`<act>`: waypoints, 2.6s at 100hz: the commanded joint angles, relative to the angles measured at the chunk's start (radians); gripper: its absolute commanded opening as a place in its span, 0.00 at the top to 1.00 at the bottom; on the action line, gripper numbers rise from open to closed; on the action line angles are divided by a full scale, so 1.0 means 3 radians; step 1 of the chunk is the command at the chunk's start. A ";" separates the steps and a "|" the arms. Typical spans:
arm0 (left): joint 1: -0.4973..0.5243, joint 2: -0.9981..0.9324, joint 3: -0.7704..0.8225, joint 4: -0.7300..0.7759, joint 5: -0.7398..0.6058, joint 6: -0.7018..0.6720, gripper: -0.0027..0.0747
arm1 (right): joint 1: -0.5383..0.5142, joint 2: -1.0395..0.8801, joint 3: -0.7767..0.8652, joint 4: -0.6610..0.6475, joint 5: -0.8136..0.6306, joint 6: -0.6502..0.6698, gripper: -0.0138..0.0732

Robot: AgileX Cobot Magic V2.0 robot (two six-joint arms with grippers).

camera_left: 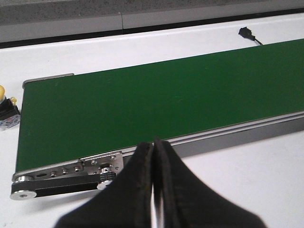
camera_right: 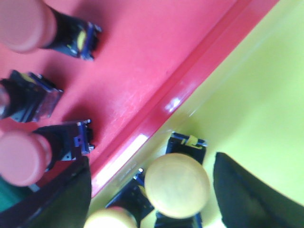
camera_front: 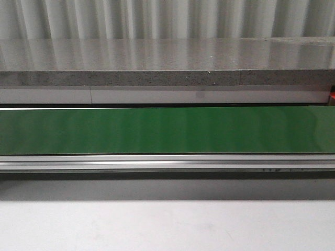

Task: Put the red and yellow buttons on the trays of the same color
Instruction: 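Carry the yellow button to the yellow tray and open the right gripper, then reach the left gripper down and grasp a red-capped button on the table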

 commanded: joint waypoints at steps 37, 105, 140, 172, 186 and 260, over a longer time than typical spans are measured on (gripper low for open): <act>-0.0026 0.0015 -0.0079 -0.0080 -0.0223 0.0007 0.99 | 0.0958 -0.0967 -0.0076 -0.0204 0.0279 -0.0549 0.45; -0.0026 0.0015 -0.0079 -0.0080 -0.0231 0.0007 0.99 | 0.2382 -0.2236 0.1153 -0.0208 0.0095 -0.0597 0.92; -0.0026 0.0015 -0.0079 -0.0080 -0.0231 0.0007 0.99 | 0.2457 -0.3434 0.2047 -0.0208 -0.0252 -0.0795 0.92; -0.0026 0.0015 -0.0079 -0.0089 -0.0336 0.0007 0.99 | 0.2457 -0.4597 0.2605 -0.0208 -0.0229 -0.0795 0.92; -0.0026 0.0047 -0.0079 -0.0089 -0.0392 0.0007 0.99 | 0.2457 -0.4870 0.2703 -0.0208 -0.0216 -0.0795 0.92; 0.1068 0.1988 -0.1273 0.0353 -0.0229 -0.0696 0.55 | 0.2457 -0.4896 0.2707 -0.0208 -0.0179 -0.0795 0.92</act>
